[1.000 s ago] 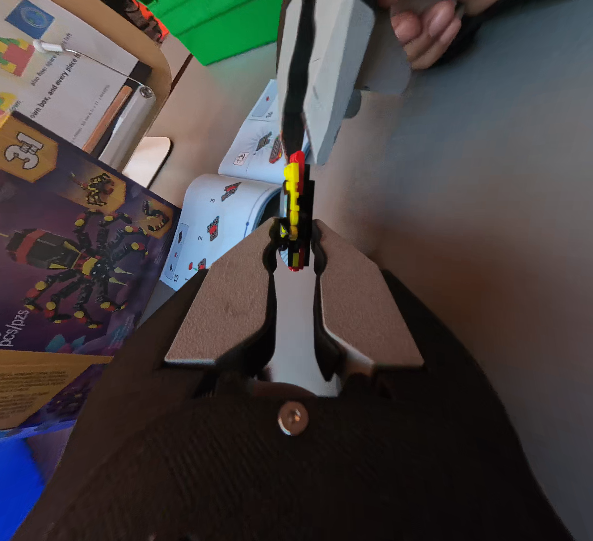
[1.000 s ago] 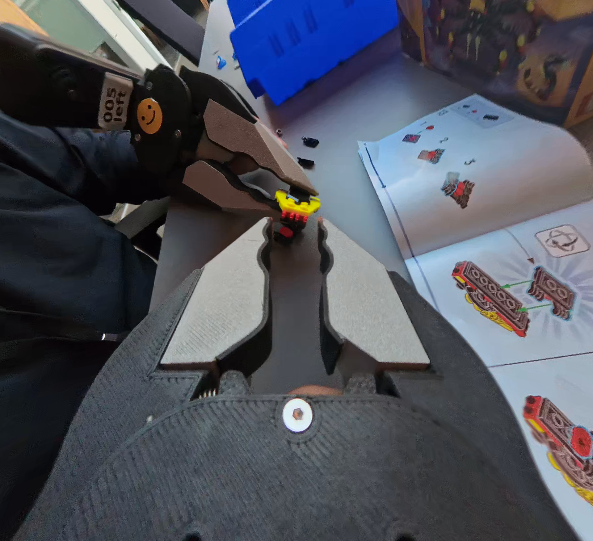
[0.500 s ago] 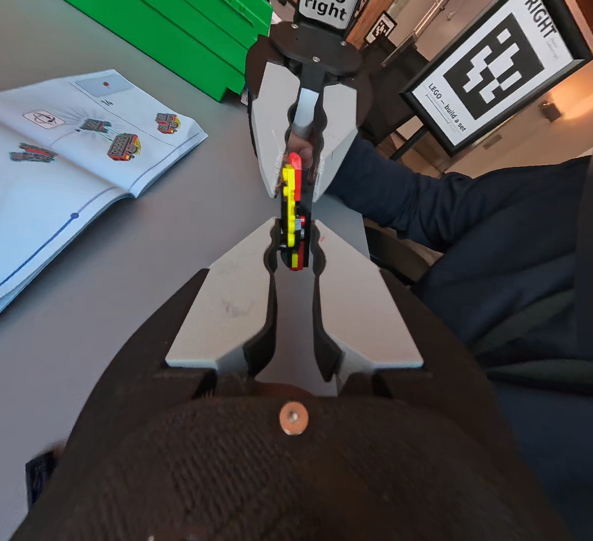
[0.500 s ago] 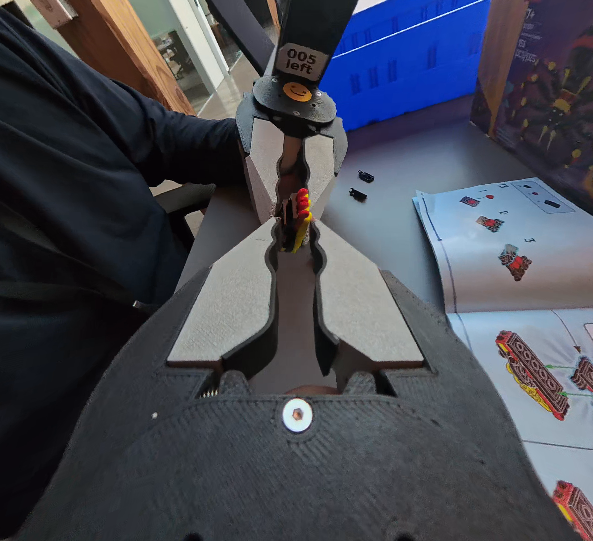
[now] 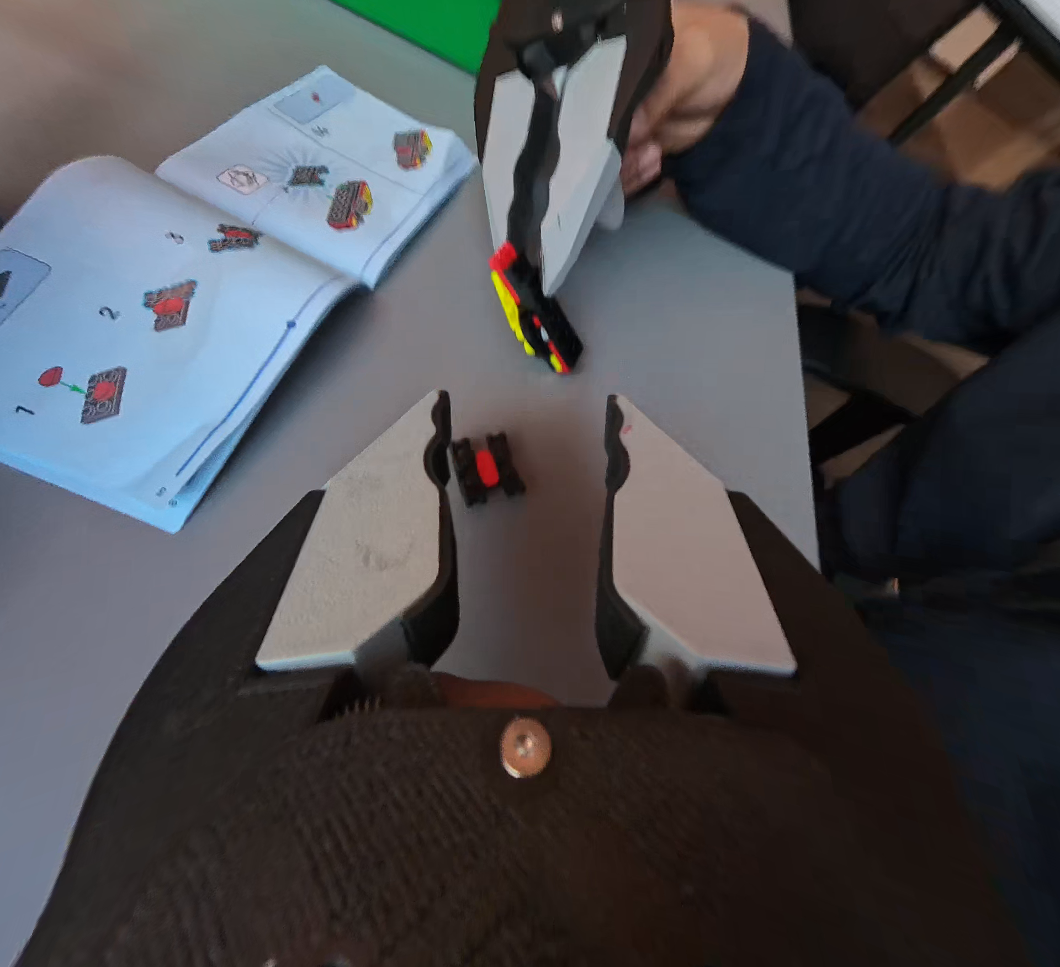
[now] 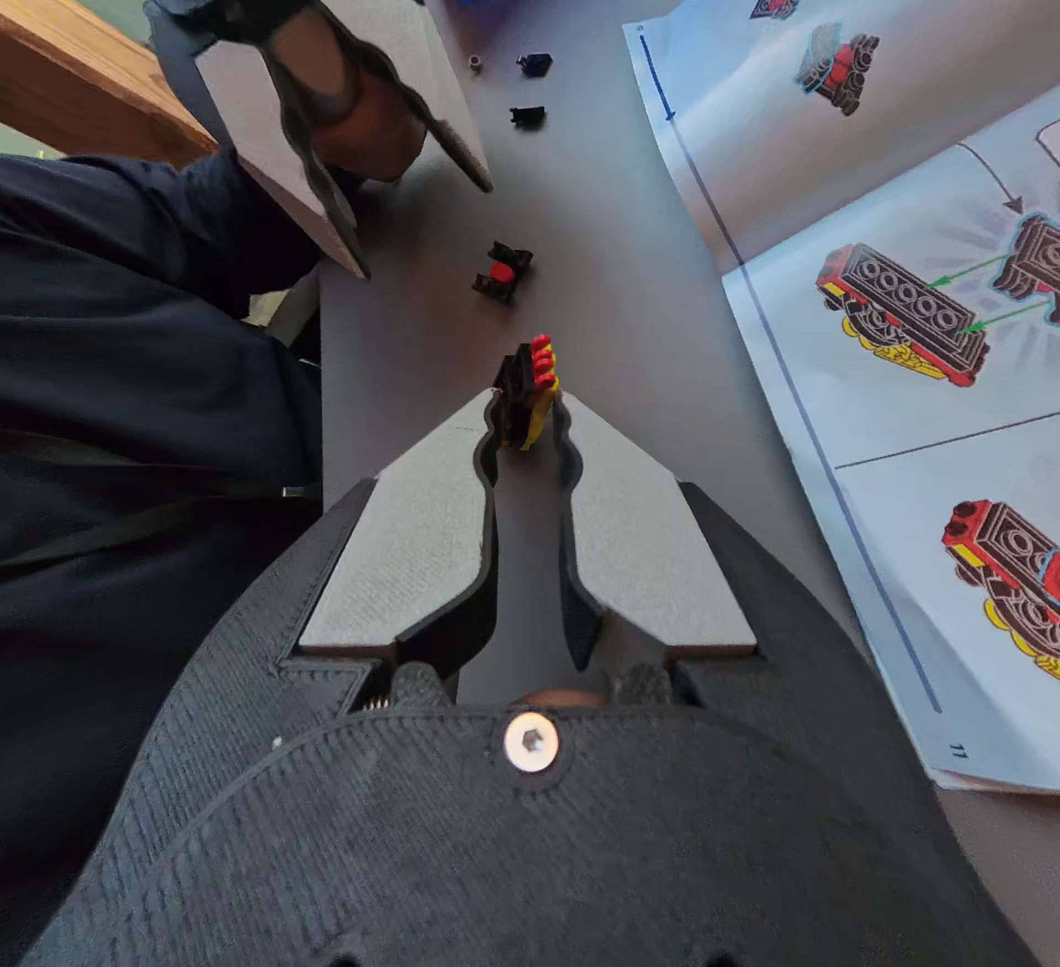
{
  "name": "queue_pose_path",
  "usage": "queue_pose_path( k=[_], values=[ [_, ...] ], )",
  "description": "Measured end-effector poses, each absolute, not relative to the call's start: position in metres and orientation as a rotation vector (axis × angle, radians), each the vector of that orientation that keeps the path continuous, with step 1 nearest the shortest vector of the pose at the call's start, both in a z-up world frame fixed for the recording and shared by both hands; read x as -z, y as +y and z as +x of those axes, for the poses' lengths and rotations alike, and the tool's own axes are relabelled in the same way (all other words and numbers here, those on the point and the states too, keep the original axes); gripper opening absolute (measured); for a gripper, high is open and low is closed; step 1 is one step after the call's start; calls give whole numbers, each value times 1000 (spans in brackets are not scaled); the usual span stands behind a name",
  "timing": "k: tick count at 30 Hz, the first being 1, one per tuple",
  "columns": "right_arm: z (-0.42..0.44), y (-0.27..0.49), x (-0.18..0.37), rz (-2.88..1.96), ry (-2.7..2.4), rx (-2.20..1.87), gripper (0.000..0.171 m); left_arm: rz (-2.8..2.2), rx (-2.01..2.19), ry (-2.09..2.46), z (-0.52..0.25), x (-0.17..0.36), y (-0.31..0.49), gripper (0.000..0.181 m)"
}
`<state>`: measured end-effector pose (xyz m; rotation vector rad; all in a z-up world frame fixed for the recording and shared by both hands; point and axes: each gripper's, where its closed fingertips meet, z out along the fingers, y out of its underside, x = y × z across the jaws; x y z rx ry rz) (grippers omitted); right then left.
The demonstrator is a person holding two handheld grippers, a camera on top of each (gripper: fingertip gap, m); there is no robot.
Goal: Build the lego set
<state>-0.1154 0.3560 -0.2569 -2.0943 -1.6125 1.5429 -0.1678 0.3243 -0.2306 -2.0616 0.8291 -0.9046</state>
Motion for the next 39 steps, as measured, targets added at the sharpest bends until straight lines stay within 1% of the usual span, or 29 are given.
queue_pose_path(
  k=[2, 5, 14, 15, 19, 24, 31, 32, 36, 39],
  values=[
    [-116, 357, 258, -2095, -1616, -1523, 14, -2108, 832, 914, -175, 243, 317, 55],
    [-115, 363, 263, -2103, -1623, -1446, 17, -2126, 744, 942, -181, 250, 319, 42],
    [-108, 359, 271, -2124, -1692, -1369, 24, -2183, 670, 990, -182, 268, 315, 45],
    [-108, 362, 269, -2120, -1679, -1360, 26, -2180, 670, 984, -181, 268, 316, 45],
    [-106, 370, 253, -2079, -1593, -1412, 26, -2175, 639, 975, -181, 267, 317, 44],
    [-111, 389, 242, -2000, -1501, -1348, 27, -2203, 559, 968, -185, 276, 322, 43],
    [-115, 403, 228, -1903, -1434, -1281, 25, -2163, 430, 993, -185, 279, 329, 31],
    [-114, 405, 225, -1893, -1416, -1283, 25, -2161, 430, 996, -184, 279, 328, 31],
    [-113, 412, 217, -1878, -1354, -1310, 25, -2158, 442, 1013, -180, 279, 326, 43],
    [-112, 418, 212, -1863, -1314, -1295, 24, -2151, 447, 1024, -179, 279, 324, 39]
  ],
)
